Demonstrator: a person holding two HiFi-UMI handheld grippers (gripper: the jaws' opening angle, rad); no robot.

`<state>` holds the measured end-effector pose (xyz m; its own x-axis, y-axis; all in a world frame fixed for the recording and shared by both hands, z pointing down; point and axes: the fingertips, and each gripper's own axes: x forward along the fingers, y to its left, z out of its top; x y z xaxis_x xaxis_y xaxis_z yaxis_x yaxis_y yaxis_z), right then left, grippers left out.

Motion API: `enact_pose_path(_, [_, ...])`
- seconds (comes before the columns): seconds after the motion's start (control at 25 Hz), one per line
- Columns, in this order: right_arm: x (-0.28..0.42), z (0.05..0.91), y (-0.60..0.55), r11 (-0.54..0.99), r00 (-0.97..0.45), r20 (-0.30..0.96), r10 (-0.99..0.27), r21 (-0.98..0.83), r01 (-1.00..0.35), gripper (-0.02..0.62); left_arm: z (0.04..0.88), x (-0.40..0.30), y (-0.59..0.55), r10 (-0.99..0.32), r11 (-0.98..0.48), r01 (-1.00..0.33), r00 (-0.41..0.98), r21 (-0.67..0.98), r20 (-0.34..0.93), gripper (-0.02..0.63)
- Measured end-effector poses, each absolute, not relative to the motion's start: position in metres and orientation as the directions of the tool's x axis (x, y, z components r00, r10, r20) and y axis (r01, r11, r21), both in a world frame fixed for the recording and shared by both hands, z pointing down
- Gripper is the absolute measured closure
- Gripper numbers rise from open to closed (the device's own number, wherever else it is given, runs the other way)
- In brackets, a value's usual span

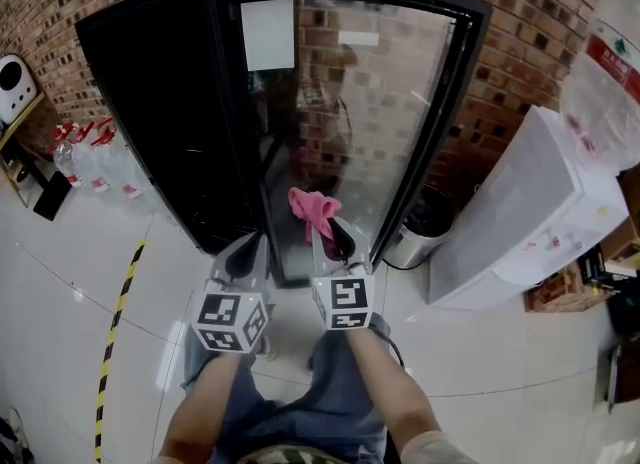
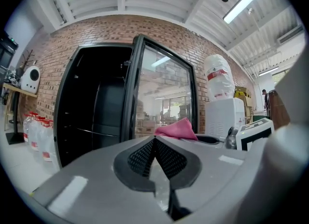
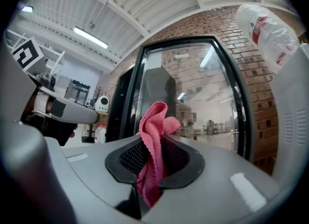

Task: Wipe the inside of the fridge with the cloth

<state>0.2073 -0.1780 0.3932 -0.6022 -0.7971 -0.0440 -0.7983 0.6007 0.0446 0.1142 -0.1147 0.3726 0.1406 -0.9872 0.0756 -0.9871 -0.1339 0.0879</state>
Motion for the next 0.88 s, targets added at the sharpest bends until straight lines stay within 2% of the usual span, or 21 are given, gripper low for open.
enact_pose_path(0.24, [0.163, 0.423, -0.167, 0.681, -0.685, -0.022, -0.728, 0.089, -0.726, 0.523, 0.413, 0.091, -0.107, -0.99, -0.08, -0.99, 0.093, 0.116, 0.111, 0.612])
enact_pose_path(0.56, [0.142, 0.465, -0.18, 0.682, -0.683, 0.001, -0.731, 0.053, -0.73, 0.523, 0.456, 0.093, -0.128, -0.992, -0.066, -0.99, 0.079, 0.126, 0.102, 0.612])
enact_pose_path(0.88, [0.187, 0.496, -0.207, 0.613, -0.613, 0.016, -0.79, 0.066, -0.788, 0.522, 0.475, 0.111, -0.159, -0.984, -0.154, -0.984, 0.161, 0.094, 0.072, 0.612])
